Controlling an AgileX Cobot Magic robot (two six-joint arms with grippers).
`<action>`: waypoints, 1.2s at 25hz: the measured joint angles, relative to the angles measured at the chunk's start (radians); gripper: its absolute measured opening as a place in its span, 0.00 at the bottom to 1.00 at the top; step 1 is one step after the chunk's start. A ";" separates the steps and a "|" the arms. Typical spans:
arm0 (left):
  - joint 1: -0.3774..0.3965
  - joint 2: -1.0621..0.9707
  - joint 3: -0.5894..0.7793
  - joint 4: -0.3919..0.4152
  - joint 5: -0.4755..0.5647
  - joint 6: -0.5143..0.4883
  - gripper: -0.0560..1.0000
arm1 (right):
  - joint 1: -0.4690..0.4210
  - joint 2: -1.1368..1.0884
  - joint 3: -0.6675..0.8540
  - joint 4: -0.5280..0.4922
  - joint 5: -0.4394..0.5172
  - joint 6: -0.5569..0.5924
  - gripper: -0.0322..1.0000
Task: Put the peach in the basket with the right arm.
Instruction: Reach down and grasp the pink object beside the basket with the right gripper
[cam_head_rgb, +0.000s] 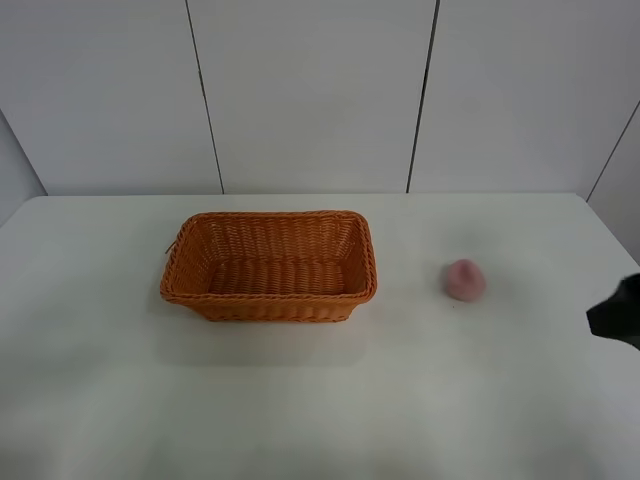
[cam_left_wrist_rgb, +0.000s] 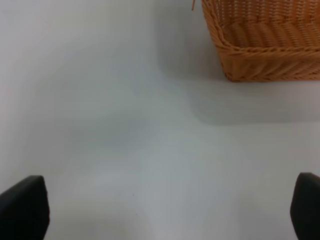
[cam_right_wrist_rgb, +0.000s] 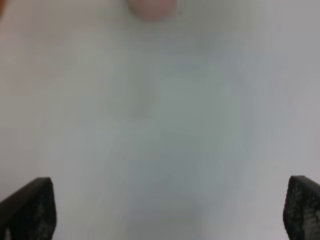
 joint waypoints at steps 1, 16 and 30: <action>0.000 0.000 0.000 0.000 0.000 0.000 0.99 | 0.000 0.069 -0.035 0.000 -0.010 0.000 0.71; 0.000 0.000 0.000 0.000 0.000 0.000 0.99 | 0.000 0.969 -0.647 0.007 -0.082 0.000 0.71; 0.000 0.000 0.000 0.000 0.000 0.000 0.99 | 0.053 1.225 -0.729 0.031 -0.176 0.000 0.71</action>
